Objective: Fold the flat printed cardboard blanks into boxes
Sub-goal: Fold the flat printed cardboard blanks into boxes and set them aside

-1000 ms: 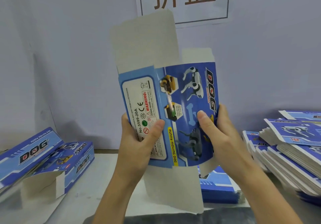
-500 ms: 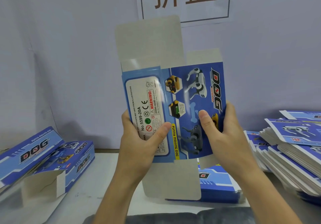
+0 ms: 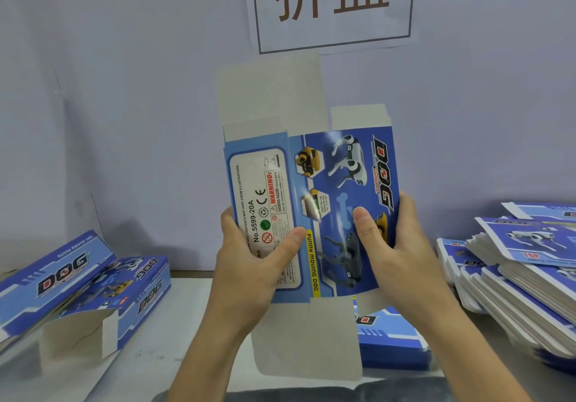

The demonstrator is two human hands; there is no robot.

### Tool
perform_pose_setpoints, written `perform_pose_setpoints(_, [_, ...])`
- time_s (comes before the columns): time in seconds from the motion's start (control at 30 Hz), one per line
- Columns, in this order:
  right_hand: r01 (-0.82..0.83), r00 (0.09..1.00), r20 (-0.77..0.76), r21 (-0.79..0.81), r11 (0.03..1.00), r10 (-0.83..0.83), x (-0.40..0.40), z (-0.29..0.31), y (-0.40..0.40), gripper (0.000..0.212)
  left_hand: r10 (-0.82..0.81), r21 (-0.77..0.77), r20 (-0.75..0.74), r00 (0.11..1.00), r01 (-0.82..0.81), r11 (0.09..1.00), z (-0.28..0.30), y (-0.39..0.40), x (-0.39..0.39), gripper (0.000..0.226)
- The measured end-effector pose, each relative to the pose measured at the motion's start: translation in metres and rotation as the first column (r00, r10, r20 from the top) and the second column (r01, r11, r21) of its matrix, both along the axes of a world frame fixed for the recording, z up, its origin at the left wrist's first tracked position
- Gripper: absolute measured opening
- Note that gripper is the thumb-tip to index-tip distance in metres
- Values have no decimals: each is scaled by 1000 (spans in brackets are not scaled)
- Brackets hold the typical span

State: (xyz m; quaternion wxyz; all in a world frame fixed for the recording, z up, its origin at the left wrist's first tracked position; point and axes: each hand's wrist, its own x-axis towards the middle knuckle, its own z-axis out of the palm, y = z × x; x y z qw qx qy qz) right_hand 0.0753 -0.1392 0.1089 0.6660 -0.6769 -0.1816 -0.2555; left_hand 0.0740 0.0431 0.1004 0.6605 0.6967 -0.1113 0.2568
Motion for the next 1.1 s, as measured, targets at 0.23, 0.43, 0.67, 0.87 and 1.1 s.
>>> perform_pose_setpoints(0.23, [68, 998, -10, -12, 998, -68, 3, -8, 5, 42, 94, 14, 43, 995, -95, 995, 1, 2, -2, 55])
perform_pose_setpoints(0.43, [-61, 994, -87, 55, 997, 66, 6, -11, -1, 35, 232, 77, 107, 967, -241, 968, 3, 9, -4, 56])
perform_pose_setpoints(0.67, [-156, 987, -8, 213, 964, 161, -4, 12, -33, 45, 0, 249, 73, 997, -18, 968, 13, 36, -17, 45])
perform_pose_setpoints(0.87, [-92, 995, 42, 78, 993, 89, -21, 25, -27, 25, 255, 384, 192, 948, -312, 869, 10, 33, -10, 64])
perform_pose_setpoints(1.1, [-48, 993, 106, 19, 999, 45, -24, 17, 23, 16, 165, 603, 517, 840, -494, 627, 5, 5, -8, 103])
